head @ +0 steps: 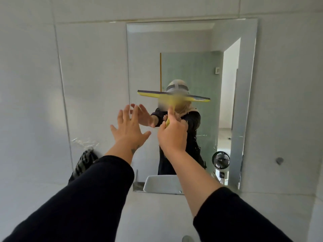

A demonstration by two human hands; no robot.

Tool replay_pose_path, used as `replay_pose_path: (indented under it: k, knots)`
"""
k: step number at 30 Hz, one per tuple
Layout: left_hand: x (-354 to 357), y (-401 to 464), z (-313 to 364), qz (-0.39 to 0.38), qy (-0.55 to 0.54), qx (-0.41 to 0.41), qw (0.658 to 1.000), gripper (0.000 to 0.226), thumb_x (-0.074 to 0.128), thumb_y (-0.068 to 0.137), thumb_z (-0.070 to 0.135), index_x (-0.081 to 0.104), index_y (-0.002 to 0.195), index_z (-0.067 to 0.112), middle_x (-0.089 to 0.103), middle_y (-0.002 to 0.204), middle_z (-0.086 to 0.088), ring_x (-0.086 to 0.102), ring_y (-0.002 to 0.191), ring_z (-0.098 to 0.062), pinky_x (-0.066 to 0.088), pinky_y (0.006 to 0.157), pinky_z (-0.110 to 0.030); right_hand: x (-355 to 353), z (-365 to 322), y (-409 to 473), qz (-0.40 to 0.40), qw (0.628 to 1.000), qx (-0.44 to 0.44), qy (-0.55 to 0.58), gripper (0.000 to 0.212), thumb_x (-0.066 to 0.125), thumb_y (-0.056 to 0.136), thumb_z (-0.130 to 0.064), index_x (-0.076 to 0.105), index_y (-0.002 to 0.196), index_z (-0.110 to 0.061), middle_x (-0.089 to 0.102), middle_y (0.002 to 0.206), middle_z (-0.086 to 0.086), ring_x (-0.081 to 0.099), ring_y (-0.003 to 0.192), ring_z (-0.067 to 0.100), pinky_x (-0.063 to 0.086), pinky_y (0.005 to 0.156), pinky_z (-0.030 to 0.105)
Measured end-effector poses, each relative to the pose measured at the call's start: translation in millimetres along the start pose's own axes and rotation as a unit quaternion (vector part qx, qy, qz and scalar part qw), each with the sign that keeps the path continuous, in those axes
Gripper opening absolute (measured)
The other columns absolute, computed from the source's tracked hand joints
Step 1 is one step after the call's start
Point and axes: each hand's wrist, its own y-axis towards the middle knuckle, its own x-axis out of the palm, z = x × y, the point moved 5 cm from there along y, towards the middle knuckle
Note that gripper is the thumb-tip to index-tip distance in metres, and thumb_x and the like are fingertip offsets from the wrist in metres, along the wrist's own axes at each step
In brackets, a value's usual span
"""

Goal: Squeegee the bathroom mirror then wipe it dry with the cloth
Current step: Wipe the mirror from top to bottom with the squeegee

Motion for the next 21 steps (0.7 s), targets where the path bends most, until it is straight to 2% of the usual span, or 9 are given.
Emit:
replay_pose_path:
  k: [8,13,15,18,21]
  knots:
    - [3.0,-6.8,-21.4,-0.006,-0.02,-0.02,1.0,0.095,0.065,0.082,0.049,0.001,0.15,0.031,-0.005,0.16,0.002,-0.005,0.147,-0.024,0.018,0.113,-0.062,4.0,-0.5,2.7,-0.031,0.991,-0.078,-0.108,0.058,0.043,0.097,-0.017,0.023,0.15,-0.031,0.061,0.117,0.007,0.056,0.099,0.028,0.046,0.077,0.036]
    - [4.4,-0.2,-8.6,0.026,-0.048,0.013,0.998,0.096,0.067,0.081,0.048,0.002,0.15,0.029,-0.002,0.159,0.0,0.001,0.147,-0.026,0.023,0.112,-0.06,-3.4,11.5,8.3,-0.07,0.953,-0.156,-0.249,0.064,0.042,0.095,-0.012,0.021,0.148,-0.041,0.064,0.105,0.009,0.058,0.081,0.029,0.042,0.064,0.035]
    - [9.1,-0.1,-0.6,0.031,-0.051,0.026,0.998,0.096,0.066,0.081,0.049,0.002,0.15,0.028,-0.002,0.159,0.0,0.002,0.147,-0.027,0.024,0.112,-0.06,-12.4,18.0,10.1,-0.071,0.939,-0.175,-0.287,0.064,0.041,0.095,-0.014,0.021,0.146,-0.046,0.063,0.109,0.007,0.06,0.085,0.03,0.04,0.061,0.034]
    - [20.0,-4.0,13.1,0.031,-0.054,0.039,0.997,0.095,0.065,0.082,0.048,0.002,0.15,0.029,-0.006,0.158,-0.001,0.001,0.146,-0.028,0.024,0.112,-0.059,-28.8,28.5,15.5,-0.071,0.922,-0.196,-0.325,0.064,0.04,0.094,-0.013,0.025,0.143,-0.051,0.06,0.118,0.004,0.06,0.088,0.033,0.041,0.066,0.035]
    - [31.0,-10.3,28.6,0.043,-0.07,0.049,0.995,0.091,0.063,0.083,0.047,0.003,0.15,0.029,-0.005,0.158,-0.002,0.001,0.146,-0.029,0.026,0.111,-0.059,-45.8,41.7,20.1,-0.069,0.919,-0.188,-0.34,0.067,0.041,0.092,-0.011,0.026,0.14,-0.055,0.057,0.125,0.002,0.06,0.091,0.033,0.048,0.068,0.036]
